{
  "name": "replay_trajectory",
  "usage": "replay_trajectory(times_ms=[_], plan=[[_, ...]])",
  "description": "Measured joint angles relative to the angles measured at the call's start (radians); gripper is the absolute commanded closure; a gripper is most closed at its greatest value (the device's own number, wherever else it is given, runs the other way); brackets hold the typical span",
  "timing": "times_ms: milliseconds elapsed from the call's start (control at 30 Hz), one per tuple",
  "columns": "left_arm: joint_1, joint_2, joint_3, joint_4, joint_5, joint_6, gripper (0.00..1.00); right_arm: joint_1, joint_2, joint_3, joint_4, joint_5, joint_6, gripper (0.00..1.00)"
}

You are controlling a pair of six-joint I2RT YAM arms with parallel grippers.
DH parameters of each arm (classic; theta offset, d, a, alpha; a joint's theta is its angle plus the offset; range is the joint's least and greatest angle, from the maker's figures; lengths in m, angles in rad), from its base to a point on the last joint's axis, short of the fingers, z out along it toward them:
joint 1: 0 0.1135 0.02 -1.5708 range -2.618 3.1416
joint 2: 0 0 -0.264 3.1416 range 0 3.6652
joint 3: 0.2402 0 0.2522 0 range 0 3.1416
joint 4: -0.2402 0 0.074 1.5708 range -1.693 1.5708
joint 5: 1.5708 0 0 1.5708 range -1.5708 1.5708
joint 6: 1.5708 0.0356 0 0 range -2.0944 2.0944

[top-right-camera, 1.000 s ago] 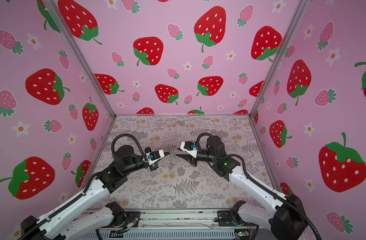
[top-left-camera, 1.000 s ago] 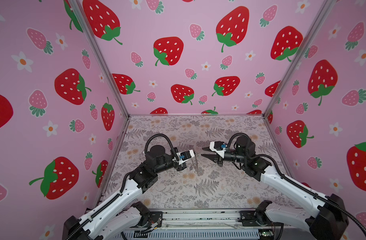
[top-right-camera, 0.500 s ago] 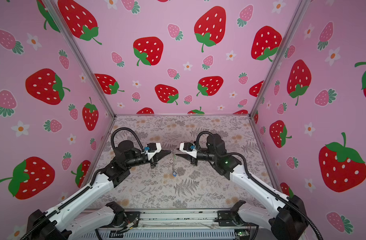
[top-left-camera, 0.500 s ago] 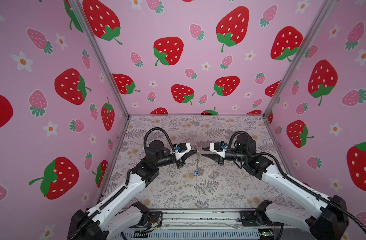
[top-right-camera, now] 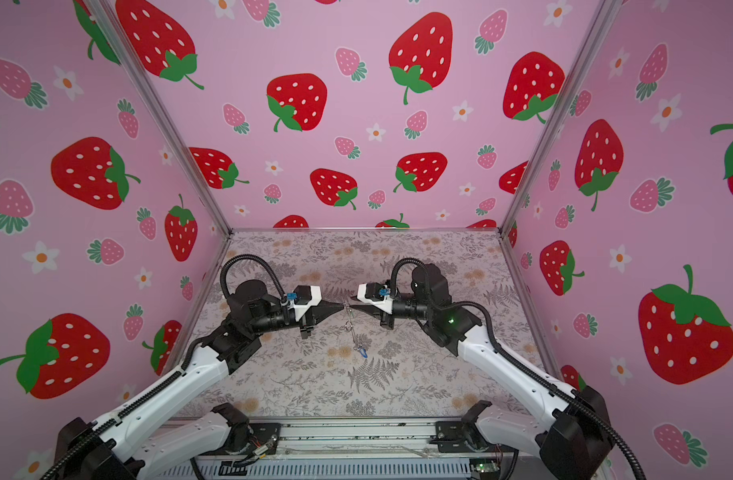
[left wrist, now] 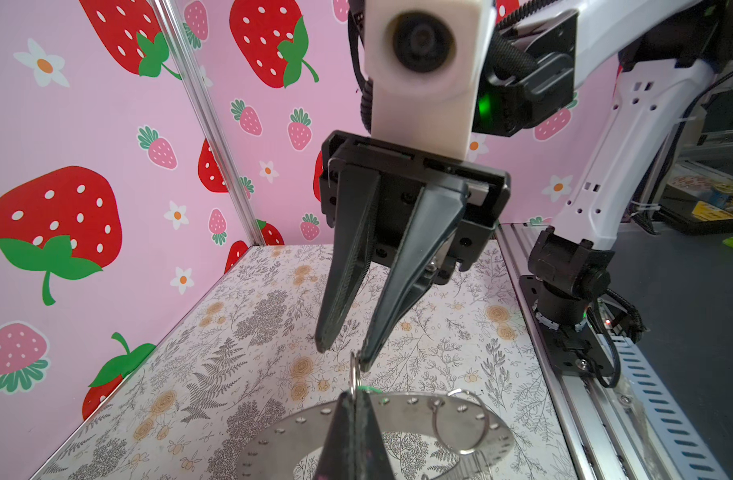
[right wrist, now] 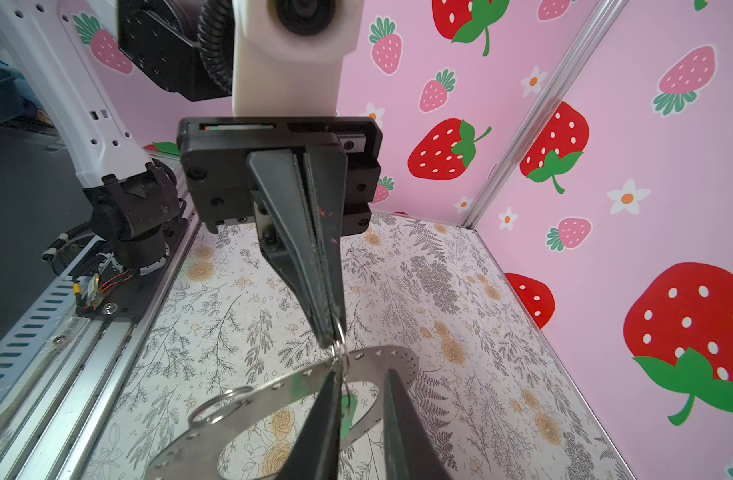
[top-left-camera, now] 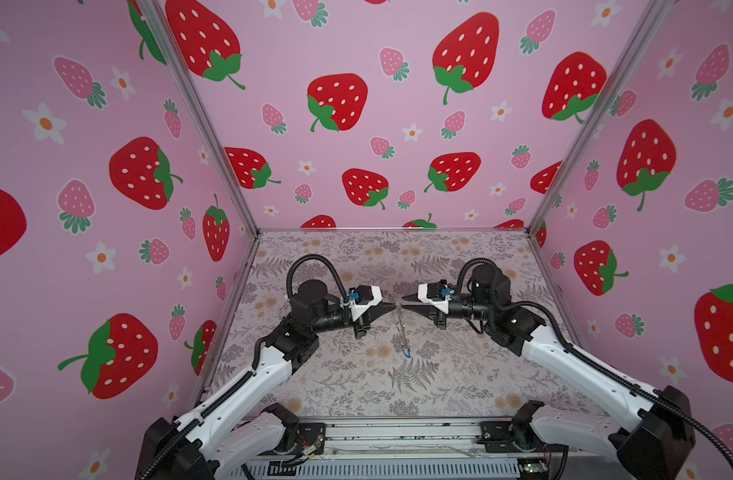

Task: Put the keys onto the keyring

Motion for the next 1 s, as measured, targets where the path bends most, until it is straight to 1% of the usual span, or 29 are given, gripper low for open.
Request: replay_trajectory(times_ms=[100,300,800,867,933,1000], plan=[[0.0,0.0,0.0,-0.001,0.008,0.0,1.0,0.0,0.012,0.003,-0.007,-0.02,-0.003,0.81],[0.0,0.004,0.0,-0.004,0.017,0.004,1.0,0.0,0.024,0.004,-0.016,-0.044,-0.01,0.87],[0.002,0.014,0.019,-0.039,0.02,0.032,1.0,0.0,0.027,0.004,-0.023,-0.061,-0.03,0.98],[0.002,0.018,0.032,-0.061,0.018,0.054,0.85,0.0,0.027,0.004,-0.025,-0.061,-0.031,0.99],[-0.002,0.019,0.051,-0.103,0.002,0.078,0.82,0.0,0.027,0.005,-0.044,-0.056,-0.037,1.0],[-0.015,0.017,0.078,-0.159,-0.035,0.124,0.77,0.0,0.027,0.006,-0.073,-0.045,-0.05,1.0]])
